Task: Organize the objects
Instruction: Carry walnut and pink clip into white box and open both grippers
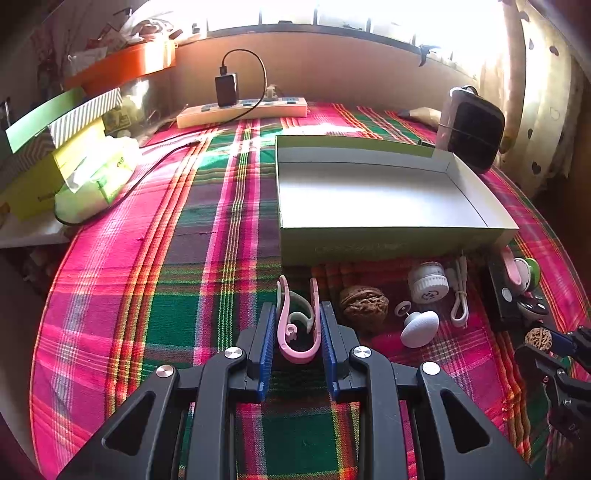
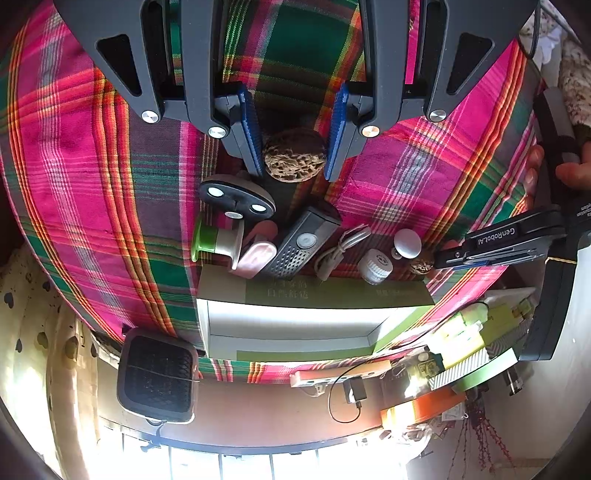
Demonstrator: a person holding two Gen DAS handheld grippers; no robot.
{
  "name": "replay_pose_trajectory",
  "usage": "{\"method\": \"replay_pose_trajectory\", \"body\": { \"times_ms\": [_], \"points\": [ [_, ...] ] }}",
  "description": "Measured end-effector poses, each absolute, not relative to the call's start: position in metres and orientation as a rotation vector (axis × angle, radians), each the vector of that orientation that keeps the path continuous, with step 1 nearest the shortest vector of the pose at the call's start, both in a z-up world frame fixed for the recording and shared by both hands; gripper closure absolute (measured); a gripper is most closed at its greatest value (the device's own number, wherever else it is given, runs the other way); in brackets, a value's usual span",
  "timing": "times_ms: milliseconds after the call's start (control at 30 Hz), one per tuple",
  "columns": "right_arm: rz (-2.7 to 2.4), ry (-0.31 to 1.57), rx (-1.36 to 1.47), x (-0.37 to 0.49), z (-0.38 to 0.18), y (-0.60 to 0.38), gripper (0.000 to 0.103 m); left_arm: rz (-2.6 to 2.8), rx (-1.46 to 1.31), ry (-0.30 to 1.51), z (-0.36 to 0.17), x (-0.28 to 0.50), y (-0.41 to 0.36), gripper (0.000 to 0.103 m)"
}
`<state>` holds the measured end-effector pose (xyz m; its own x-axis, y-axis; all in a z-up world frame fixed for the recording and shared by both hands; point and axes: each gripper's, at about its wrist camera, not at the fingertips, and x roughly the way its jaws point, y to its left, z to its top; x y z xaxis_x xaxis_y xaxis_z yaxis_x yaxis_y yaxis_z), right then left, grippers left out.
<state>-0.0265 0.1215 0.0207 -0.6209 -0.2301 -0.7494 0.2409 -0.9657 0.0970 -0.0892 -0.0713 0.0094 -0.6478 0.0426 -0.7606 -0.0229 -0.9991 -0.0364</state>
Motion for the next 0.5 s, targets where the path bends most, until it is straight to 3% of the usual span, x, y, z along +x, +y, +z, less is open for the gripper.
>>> {"method": "replay_pose_trajectory", "body": {
  "times_ms": [500],
  "points": [
    [-2.616, 0.014, 1.126, -0.031, 0.042, 0.119, 0.069, 2.815, -1.232, -0.052, 0.029, -0.086, -0.070, 0.081]
  ]
}}
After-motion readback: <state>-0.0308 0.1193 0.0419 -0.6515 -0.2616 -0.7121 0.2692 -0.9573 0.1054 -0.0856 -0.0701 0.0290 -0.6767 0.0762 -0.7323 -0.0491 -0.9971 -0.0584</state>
